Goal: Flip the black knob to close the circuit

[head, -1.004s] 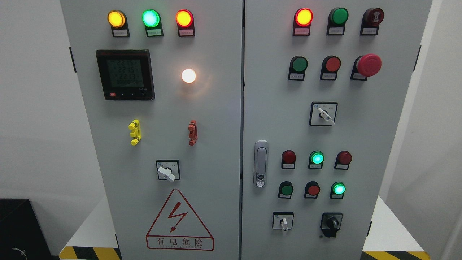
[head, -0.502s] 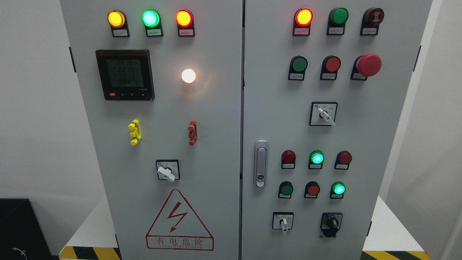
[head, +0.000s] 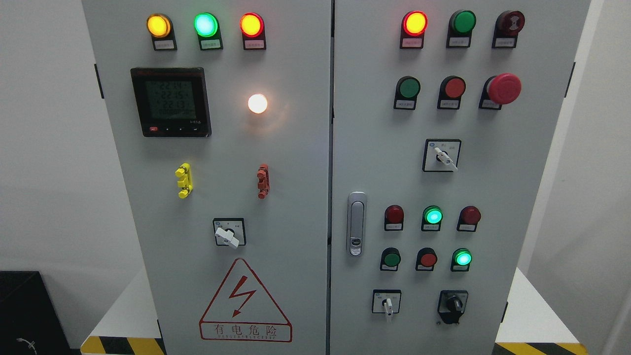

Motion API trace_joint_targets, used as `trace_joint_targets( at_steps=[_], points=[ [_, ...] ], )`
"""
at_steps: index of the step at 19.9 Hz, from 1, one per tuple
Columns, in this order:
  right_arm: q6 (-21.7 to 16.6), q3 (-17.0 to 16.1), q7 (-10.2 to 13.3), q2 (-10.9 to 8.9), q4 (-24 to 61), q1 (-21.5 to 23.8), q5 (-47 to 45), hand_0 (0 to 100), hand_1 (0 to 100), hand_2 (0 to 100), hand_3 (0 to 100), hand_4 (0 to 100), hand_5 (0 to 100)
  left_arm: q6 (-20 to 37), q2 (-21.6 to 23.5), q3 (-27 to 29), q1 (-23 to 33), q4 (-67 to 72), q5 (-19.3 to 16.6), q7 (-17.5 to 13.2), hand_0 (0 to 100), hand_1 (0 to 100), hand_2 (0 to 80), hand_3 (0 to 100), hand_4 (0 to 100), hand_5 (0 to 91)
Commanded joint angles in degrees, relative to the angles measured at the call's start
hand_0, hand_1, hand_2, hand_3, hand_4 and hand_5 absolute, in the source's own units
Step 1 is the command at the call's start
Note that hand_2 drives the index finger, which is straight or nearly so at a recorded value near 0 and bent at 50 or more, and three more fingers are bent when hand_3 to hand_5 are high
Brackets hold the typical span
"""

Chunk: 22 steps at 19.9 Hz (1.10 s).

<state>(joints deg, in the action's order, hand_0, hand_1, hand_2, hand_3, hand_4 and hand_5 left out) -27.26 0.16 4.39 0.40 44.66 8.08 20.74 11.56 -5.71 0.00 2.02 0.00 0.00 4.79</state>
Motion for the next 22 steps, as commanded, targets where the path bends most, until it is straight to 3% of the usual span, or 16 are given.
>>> trace_joint_targets(
  at_steps=[1,6,10,13,16,19,22],
  points=[
    [2.82,-4.2,-0.08,1.01,18.69,0.27,6.58,0,9,75,91,72,73,-0.05,0.0,-1.14,0.0,1.23,-1.23,0.04,0,0,0.0,0,0,0.0],
    [4.22,-9.12,-1.05,1.09,25.64,0.27,14.4,0,8,77,94,75,76,-0.05,0.0,-1.14,0.0,1.23,-1.23,0.04,0,0,0.0,0,0,0.0],
    [9.05,-9.3,-1.75,0.92,32.58,0.01,15.9,0,6,79,95,76,77,-0.05,0.0,-1.14,0.0,1.23,-1.23,0.04,0,0,0.0,0,0,0.0],
    [10.21,-10.79,-2.72,1.01,35.05,-0.7,19.23,0,6,79,95,76,78,-0.05,0.0,-1.14,0.0,1.23,-1.23,0.04,0,0,0.0,0,0,0.0],
    [10.21,-13.6,-3.69,3.11,37.42,-1.84,24.15,0,5,79,95,76,78,-0.05,0.0,-1.14,0.0,1.23,-1.23,0.04,0,0,0.0,0,0,0.0],
    [10.82,-14.93,-3.86,3.55,39.97,-2.37,26.71,0,6,79,95,76,78,-0.05,0.0,-1.14,0.0,1.23,-1.23,0.04,0,0,0.0,0,0,0.0],
    [13.8,-14.49,-4.48,3.73,42.78,-2.37,27.5,0,6,79,95,76,78,-0.05,0.0,-1.14,0.0,1.32,-1.23,0.04,0,0,0.0,0,0,0.0]
  ],
)
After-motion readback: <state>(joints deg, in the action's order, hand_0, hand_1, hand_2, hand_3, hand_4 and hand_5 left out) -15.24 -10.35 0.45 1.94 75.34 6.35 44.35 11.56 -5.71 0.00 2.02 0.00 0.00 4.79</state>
